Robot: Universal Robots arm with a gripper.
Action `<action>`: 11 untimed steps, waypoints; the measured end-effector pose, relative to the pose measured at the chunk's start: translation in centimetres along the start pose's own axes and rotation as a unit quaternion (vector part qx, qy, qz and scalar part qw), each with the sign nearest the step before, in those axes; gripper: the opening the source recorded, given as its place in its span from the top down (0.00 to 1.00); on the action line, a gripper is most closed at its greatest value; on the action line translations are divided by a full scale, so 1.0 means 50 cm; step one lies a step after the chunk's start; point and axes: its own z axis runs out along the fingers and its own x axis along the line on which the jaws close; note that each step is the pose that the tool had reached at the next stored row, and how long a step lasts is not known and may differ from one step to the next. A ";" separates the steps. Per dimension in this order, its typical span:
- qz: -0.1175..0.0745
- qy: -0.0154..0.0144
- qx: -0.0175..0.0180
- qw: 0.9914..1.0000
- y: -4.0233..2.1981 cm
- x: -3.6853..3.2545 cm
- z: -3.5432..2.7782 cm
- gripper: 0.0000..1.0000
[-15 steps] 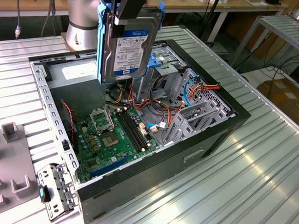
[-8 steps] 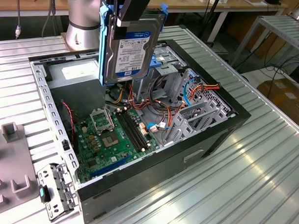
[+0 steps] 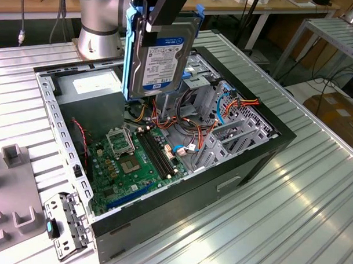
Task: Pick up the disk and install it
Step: 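Insert the disk into the insertion slot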
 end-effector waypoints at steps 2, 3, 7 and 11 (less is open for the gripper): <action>0.000 0.000 0.000 1.000 -0.004 0.001 0.000 0.63; 0.000 0.000 0.000 1.000 -0.006 0.002 0.000 0.63; 0.000 0.000 0.000 1.000 -0.009 0.011 0.000 0.63; 0.000 0.001 0.000 1.000 -0.011 0.018 0.001 0.63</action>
